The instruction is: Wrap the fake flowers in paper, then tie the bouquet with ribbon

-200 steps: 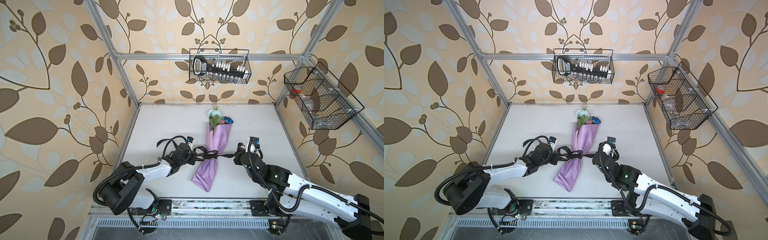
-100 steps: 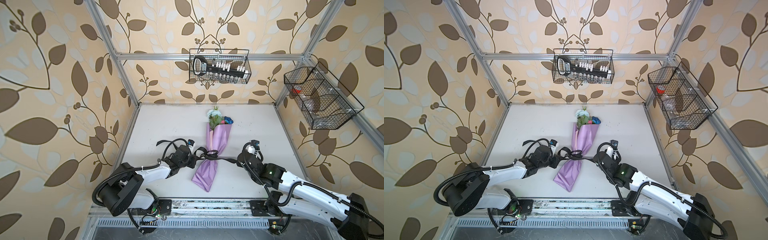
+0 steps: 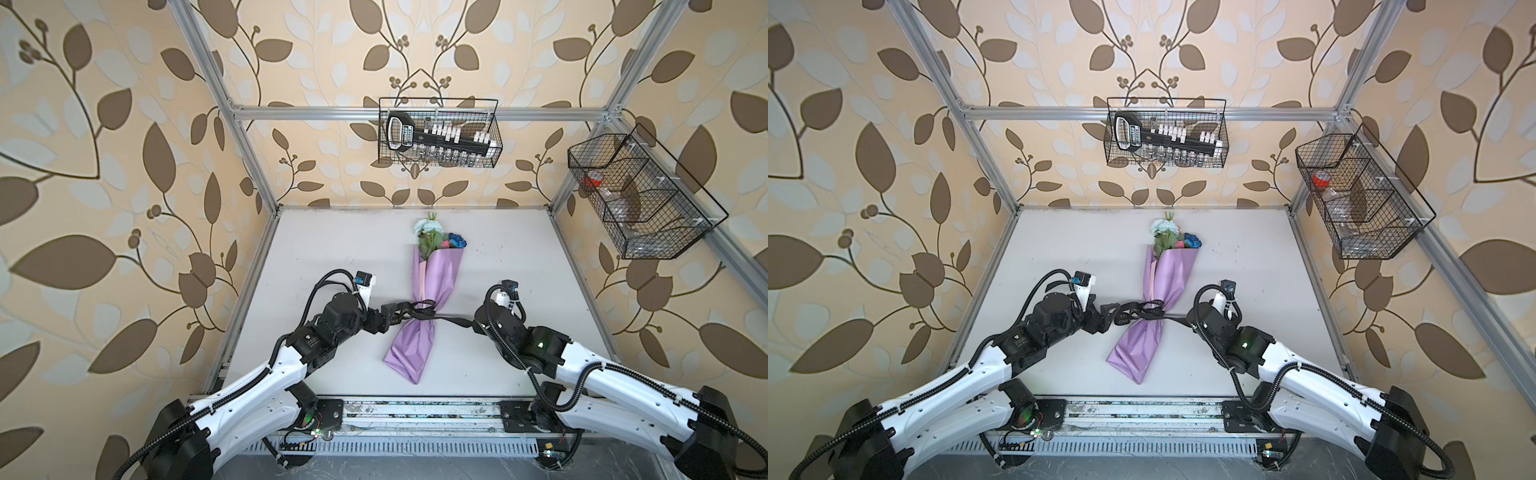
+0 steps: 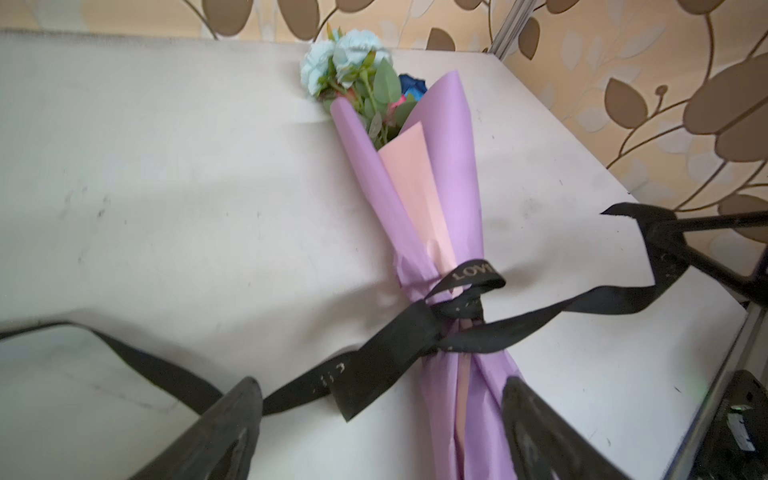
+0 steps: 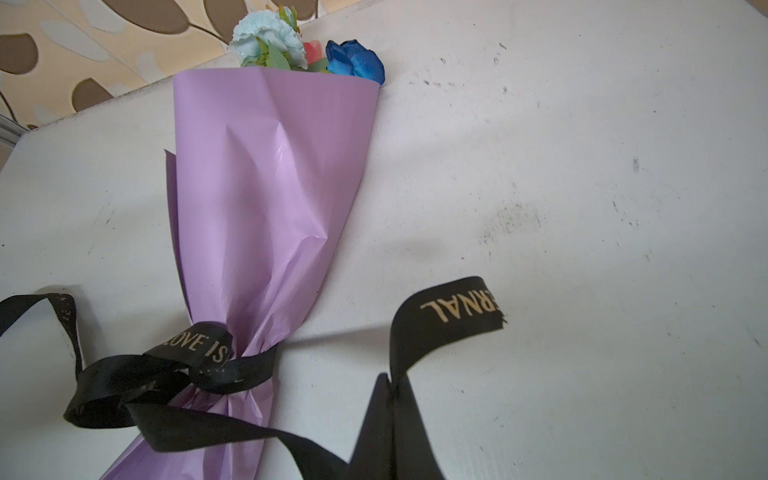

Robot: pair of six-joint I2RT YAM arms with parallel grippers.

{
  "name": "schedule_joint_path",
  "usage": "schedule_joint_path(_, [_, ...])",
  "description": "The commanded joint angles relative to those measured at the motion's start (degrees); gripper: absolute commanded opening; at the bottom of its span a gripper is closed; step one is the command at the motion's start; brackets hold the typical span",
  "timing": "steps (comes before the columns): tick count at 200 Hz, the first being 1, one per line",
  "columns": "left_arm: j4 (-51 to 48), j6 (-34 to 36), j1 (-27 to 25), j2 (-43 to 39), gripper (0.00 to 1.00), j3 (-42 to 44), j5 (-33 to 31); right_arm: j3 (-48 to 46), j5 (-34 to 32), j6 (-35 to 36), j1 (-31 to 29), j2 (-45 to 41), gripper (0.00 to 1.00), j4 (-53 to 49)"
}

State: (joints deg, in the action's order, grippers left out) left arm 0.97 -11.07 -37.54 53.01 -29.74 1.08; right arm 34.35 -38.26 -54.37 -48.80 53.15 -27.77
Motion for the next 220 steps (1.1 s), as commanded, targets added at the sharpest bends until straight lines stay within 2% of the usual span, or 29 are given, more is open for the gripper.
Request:
schedule_joint_path(1, [0.3, 13.4, -0.2, 8.5, 0.90, -5.7, 5.3, -0.7, 0.9, 0.4, 0.7, 1.1, 0.00, -0.1])
schedule_joint_path(31, [-0.9, 25.2, 0.4, 23.4, 0.84, -14.6, 14.3, -0.5, 2.7, 1.1, 2.3, 2.8, 0.00, 0.0])
schedule_joint_path(53, [-7.7, 32.1, 1.2, 33.1, 0.83, -21.9, 20.2, -0.6, 4.9, 1.3, 4.5, 4.3, 0.00, 0.1])
schedule_joint_path(63, [-9.5, 34.0, 1.3, 36.2, 0.81, -24.5, 20.9, -0.9, 6.1, 1.4, 5.5, 5.0, 0.00, 0.2])
schedule_joint_path(78, [-9.2, 34.6, 1.6, 39.3, 0.73, -26.4, 20.4, -1.3, 7.8, 1.4, 6.9, 5.9, 0.00, 1.2])
schedule_joint_path(110, [-9.7, 35.8, 2.2, 42.5, 0.69, -28.6, 20.2, -1.9, 10.6, 4.2, 8.9, 7.7, 0.00, 3.2])
schedule_joint_path(136, [-12.0, 35.7, 2.6, 44.1, 0.48, -29.8, 21.0, -2.2, 11.4, 4.6, 10.5, 8.9, 0.00, 3.6])
schedule_joint_path(151, [-12.9, 35.1, 2.7, 44.3, 0.45, -29.9, 22.0, -2.8, 12.4, 4.7, 11.6, 9.4, 0.00, 3.7])
schedule_joint_path(161, [-12.9, 34.4, 2.7, 44.2, 0.35, -29.8, 23.1, -3.2, 13.3, 4.8, 12.3, 9.7, 0.00, 4.0])
schedule_joint_path(172, [-12.7, 33.6, 2.7, 44.0, 0.30, -29.5, 24.1, -3.3, 14.6, 5.2, 12.6, 10.2, 0.00, 4.4])
schedule_joint_path(183, [-12.0, 32.8, 2.7, 43.9, 0.26, -29.0, 25.0, -3.3, 15.5, 5.5, 12.6, 10.4, 0.05, 4.4])
schedule_joint_path(199, [-11.2, 32.0, 2.7, 44.0, 0.10, -28.5, 26.3, -3.3, 17.1, 6.5, 12.6, 10.0, 0.15, 4.7])
schedule_joint_path(220, [-10.4, 31.3, 2.7, 44.2, 0.05, -28.0, 27.6, -2.9, 18.6, 8.6, 12.6, 7.6, 0.28, 4.8])
